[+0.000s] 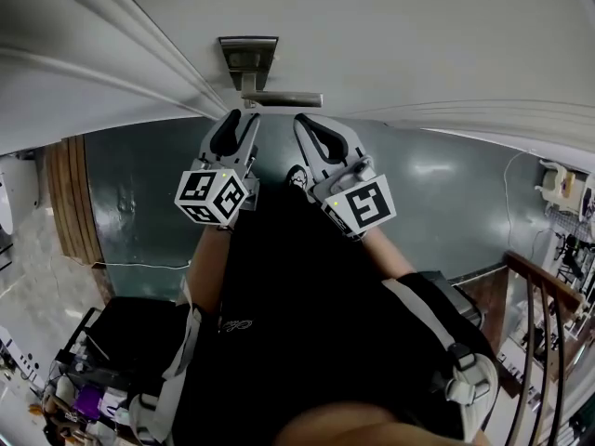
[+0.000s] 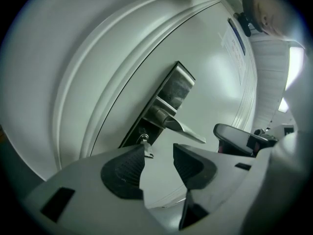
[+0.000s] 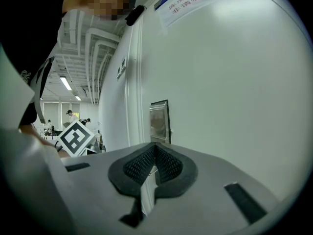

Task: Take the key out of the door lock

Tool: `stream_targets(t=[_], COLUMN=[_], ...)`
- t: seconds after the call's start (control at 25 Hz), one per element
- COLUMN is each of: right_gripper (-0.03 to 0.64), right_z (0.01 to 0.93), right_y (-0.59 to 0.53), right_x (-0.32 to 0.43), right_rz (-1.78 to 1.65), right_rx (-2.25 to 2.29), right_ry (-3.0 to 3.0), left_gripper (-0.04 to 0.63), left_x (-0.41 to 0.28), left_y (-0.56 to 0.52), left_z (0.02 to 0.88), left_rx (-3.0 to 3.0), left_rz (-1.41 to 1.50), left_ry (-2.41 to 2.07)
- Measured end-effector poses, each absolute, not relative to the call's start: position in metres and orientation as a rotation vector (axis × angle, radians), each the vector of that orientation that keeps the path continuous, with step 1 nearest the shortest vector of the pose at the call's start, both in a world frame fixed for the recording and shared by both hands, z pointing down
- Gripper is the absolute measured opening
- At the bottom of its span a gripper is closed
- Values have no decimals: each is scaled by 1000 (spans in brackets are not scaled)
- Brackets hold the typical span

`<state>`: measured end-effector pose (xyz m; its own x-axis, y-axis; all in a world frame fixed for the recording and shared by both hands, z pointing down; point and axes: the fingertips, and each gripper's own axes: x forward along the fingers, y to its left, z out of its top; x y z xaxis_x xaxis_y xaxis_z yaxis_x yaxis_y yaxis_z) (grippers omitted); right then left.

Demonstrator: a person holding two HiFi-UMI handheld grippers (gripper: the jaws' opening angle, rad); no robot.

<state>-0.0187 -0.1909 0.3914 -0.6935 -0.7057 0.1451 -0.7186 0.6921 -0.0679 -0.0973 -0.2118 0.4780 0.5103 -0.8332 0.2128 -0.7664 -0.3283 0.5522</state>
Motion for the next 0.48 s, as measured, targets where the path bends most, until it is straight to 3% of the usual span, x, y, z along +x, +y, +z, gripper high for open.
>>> stream_targets(t=[0.48], right_gripper=[8], right_z=[395], right_y=[-192], right_x=[-24], right_rz=[220], right_rx=[1261], right_ry=[-2738], left_gripper=[180], left_x=[-93], left_y=[-241], left_z=[506], left_rx=[1979], left_rz=[-335], left_ry=[-1189])
